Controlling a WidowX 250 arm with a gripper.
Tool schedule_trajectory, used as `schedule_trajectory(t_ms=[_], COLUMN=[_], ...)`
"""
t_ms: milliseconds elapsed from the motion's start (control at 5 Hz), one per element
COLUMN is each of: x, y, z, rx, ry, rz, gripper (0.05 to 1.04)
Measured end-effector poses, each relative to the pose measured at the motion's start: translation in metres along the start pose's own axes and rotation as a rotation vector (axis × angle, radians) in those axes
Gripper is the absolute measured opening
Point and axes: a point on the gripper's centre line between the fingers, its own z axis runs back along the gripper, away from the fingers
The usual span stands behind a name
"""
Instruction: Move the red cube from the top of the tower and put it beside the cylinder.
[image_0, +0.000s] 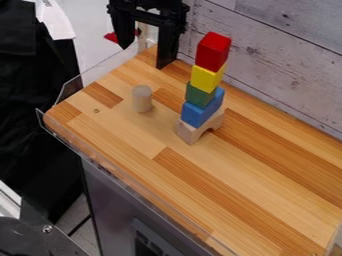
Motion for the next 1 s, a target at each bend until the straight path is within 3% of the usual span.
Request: schedule_trajectory(t_ms=[200,400,600,1000], x=[-0.003,-0.005,-0.005,-0.009], y=[0.000,-0.002,-0.003,-0.005], z=[-0.010,-0.007,0.002,0.033], rx=[-0.003,-0.031,-0.038,0.044], ry=[0.037,0.041,0.011,-0.066], rz=[0.001,0.001,-0.002,-0.013], gripper=[0.999,0.999,0.999,0.999])
